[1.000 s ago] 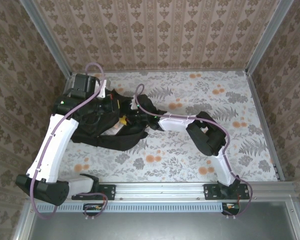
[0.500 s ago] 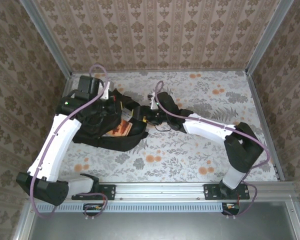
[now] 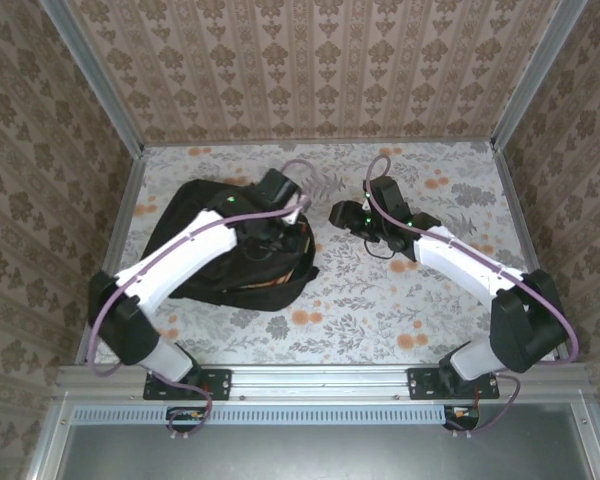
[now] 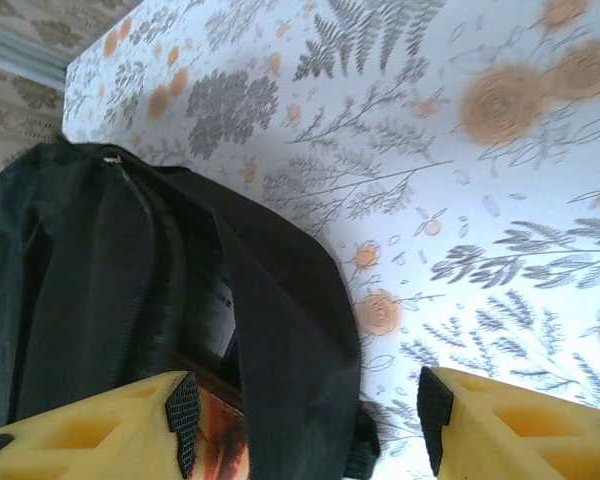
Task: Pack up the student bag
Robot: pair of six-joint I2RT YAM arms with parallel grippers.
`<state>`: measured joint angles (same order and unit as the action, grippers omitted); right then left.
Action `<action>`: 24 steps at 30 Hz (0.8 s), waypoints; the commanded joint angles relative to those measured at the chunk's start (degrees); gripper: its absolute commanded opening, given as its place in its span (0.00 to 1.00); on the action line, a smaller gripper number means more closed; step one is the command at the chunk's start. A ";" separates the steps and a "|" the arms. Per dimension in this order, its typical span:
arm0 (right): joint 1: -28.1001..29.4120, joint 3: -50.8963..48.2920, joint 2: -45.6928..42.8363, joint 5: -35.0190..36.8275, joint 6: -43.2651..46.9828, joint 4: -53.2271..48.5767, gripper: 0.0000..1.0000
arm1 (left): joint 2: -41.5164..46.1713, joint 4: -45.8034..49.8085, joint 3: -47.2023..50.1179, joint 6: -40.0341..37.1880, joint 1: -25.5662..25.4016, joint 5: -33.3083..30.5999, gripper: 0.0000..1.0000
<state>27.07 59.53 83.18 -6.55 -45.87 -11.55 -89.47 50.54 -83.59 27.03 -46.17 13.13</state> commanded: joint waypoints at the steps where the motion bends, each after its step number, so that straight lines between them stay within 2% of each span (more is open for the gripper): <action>1: -2.33 -1.53 -3.11 2.41 2.31 -3.48 0.63 | -5.85 -1.98 -7.53 -1.38 -6.37 1.36 0.00; 6: -4.37 -1.19 -5.14 1.10 4.95 -5.60 0.65 | -14.75 4.06 -18.05 -6.09 -14.85 1.64 0.00; 10: -5.40 0.60 -3.93 -0.59 6.58 -7.00 0.67 | -12.25 5.87 -16.51 -6.90 -16.20 -0.88 0.02; 13: -5.62 3.29 -1.18 -1.42 8.12 -8.39 0.68 | -3.18 3.26 -9.03 -6.61 -13.93 -3.53 0.39; 16: -5.62 6.86 1.48 -3.00 9.24 -9.53 0.69 | 8.02 1.76 -1.07 -6.88 -10.12 -1.74 0.57; 18: -5.66 9.33 3.70 -4.87 9.76 -10.10 0.69 | 15.36 1.73 3.96 -5.98 -7.76 -2.81 0.62; 21: -5.58 13.16 7.60 -7.28 10.40 -11.27 0.69 | 24.25 5.44 10.58 -2.56 -3.26 -3.92 0.60; 24: -5.62 16.20 11.09 -7.48 11.14 -13.32 0.68 | 30.44 10.78 17.41 2.17 -0.13 -4.66 0.47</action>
<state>21.63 72.88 91.81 -11.79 -36.73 -20.88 -60.62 54.28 -71.48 24.45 -47.70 9.65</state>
